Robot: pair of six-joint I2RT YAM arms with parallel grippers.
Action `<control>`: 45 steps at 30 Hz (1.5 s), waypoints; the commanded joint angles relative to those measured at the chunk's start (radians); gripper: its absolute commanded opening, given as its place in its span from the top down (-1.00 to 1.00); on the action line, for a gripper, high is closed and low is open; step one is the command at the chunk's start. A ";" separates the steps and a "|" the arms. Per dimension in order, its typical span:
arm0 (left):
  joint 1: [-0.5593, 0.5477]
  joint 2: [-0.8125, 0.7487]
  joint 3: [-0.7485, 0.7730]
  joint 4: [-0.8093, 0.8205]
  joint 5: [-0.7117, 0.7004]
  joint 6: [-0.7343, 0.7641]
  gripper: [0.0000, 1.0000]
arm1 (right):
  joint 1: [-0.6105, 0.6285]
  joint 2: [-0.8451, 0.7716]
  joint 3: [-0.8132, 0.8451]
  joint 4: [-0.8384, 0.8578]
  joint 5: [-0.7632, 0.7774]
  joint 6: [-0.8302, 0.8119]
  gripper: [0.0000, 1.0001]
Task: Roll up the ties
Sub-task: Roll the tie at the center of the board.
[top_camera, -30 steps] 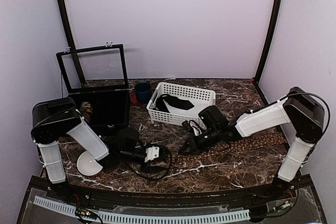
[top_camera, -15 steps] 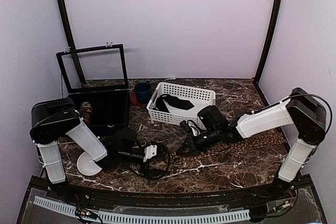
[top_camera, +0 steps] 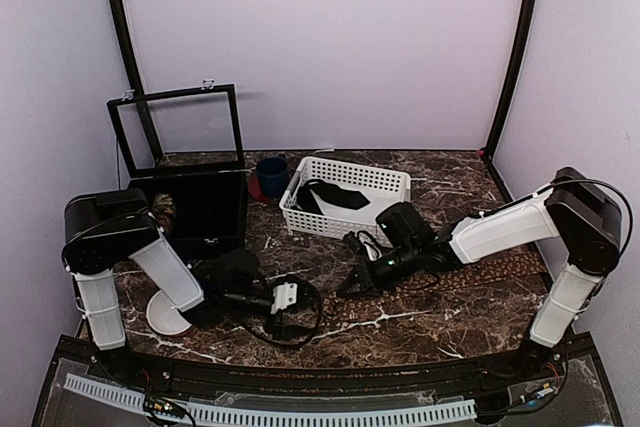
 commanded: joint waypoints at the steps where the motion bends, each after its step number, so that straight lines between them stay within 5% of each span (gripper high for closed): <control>1: -0.003 -0.084 -0.034 0.034 -0.114 -0.102 -0.73 | 0.009 0.003 -0.011 0.004 0.004 -0.008 1.00; 9: -0.060 -0.160 -0.054 0.006 -0.339 -0.463 -0.98 | 0.009 -0.012 -0.006 0.002 0.005 -0.004 1.00; 17: -0.194 -0.127 -0.032 -0.027 -0.540 -0.613 -0.98 | 0.010 -0.014 -0.003 0.012 0.006 0.004 1.00; 23: -0.223 -0.041 0.050 -0.094 -0.595 -0.538 -0.95 | 0.009 -0.016 -0.004 0.016 0.004 0.009 1.00; 26: -0.219 -0.025 0.070 -0.129 -0.604 -0.470 -0.76 | 0.009 -0.021 -0.006 0.022 -0.009 0.012 1.00; 30: -0.201 -0.011 0.082 -0.181 -0.576 -0.376 0.02 | 0.009 -0.022 -0.010 0.038 -0.028 0.024 1.00; 37: -0.069 -0.061 -0.006 -0.159 -0.266 -0.227 0.52 | 0.009 -0.020 -0.015 0.047 -0.053 0.036 0.98; 45: -0.013 -0.070 -0.018 -0.231 -0.093 -0.033 0.55 | 0.006 0.042 0.011 0.037 -0.036 0.017 0.98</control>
